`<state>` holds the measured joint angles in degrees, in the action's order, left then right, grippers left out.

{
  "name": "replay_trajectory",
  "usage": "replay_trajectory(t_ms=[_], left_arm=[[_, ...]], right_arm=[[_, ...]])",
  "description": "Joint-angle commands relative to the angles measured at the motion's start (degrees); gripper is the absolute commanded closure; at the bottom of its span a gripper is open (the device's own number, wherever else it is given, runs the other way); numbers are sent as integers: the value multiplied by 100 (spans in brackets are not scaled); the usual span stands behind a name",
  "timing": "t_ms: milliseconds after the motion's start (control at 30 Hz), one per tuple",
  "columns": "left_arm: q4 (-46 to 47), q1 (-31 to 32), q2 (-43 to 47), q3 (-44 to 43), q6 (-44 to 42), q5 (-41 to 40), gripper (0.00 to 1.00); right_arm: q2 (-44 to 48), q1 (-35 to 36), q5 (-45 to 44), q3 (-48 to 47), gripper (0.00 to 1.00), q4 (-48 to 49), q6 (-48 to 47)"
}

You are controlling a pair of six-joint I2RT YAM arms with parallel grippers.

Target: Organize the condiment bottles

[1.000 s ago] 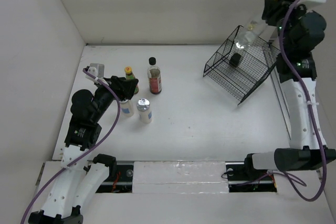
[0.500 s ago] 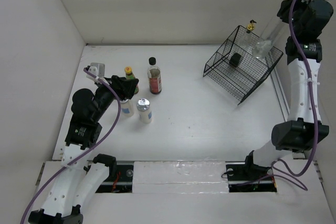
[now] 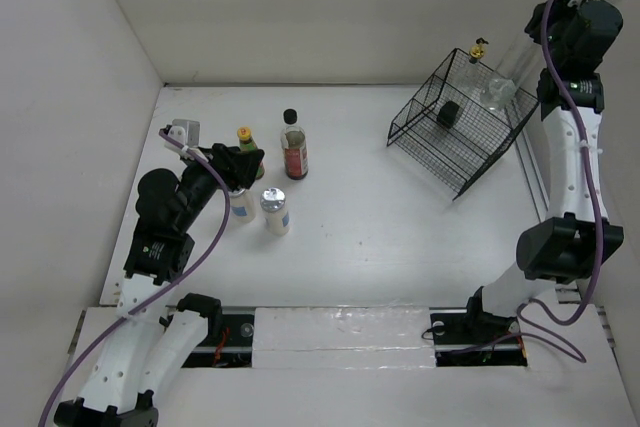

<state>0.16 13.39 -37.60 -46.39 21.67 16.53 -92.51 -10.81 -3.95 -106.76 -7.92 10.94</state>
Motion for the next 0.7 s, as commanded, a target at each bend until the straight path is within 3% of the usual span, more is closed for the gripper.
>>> replay_trajectory(t_ms=[0, 667], left_arm=[[256, -29, -36, 51, 39, 113, 40], [203, -29, -89, 51, 39, 60, 40]], right_arm=[[93, -27, -264, -108, 82, 1248, -39], [-162, 448, -1503, 955, 83, 2462, -452]])
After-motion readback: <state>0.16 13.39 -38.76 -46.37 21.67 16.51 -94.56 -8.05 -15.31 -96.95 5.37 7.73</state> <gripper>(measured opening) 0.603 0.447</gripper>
